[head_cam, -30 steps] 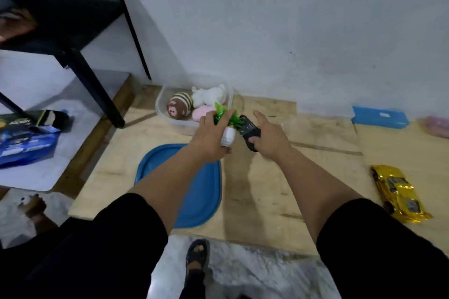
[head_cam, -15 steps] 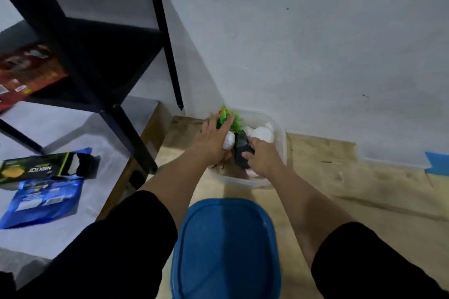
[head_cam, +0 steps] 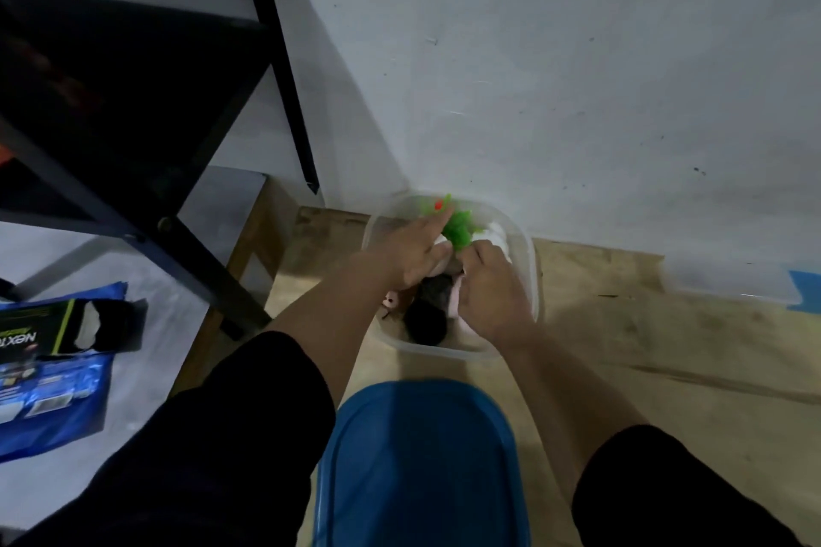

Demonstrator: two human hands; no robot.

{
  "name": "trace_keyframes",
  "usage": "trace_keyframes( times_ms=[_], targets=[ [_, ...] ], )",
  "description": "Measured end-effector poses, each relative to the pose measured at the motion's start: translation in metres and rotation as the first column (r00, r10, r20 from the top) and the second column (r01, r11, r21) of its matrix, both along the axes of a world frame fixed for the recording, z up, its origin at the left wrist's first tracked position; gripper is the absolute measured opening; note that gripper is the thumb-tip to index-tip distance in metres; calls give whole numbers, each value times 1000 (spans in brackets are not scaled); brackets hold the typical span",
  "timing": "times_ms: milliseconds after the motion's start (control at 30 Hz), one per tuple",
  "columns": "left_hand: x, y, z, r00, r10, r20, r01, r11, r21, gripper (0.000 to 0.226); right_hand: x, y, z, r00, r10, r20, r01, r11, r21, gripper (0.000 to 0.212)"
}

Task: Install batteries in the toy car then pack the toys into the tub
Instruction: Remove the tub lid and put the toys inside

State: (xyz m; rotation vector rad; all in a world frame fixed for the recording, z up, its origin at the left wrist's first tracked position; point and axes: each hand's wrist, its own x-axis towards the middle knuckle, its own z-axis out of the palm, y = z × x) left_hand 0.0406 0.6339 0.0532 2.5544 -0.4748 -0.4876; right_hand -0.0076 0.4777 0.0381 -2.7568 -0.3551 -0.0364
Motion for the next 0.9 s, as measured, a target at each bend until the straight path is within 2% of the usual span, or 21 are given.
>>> trace_keyframes(
  times_ms=[67, 133, 233, 367, 600, 800, 900],
  targets=[
    [-10, -9, -10, 999, 37, -19, -37, 999, 26, 66, 1, -2, -4, 998, -69, 3, 69, 995, -78, 48],
    [-21, -22, -20, 998, 61, 27, -64, 990, 126, 68, 2, -7, -9, 989, -121, -83, 106, 980, -170, 62],
    [-22, -25, -25, 995, 89, 47, -96, 979, 182, 68, 5, -12, -10, 954, -109, -278, 60, 982, -179, 63],
    [-23, -15, -22, 998, 59, 1, -58, 972, 229, 70, 5, -13, -1, 937, -103, -335, 51, 986, -158, 61],
    [-56, -2, -7, 993, 94, 76, -108, 970, 217, 70, -19, -23, 21, 986, -56, -155, -3, 935, -354, 60],
    [-118, -2, 16, 960, 241, 144, -269, 937, 224, 70, -67, -28, 41, 992, -7, -128, -23, 973, -230, 63],
    [-162, -3, 16, 928, 360, 93, -372, 902, 219, 72, -105, -39, 31, 996, 20, -81, -36, 979, -200, 64]
  ],
)
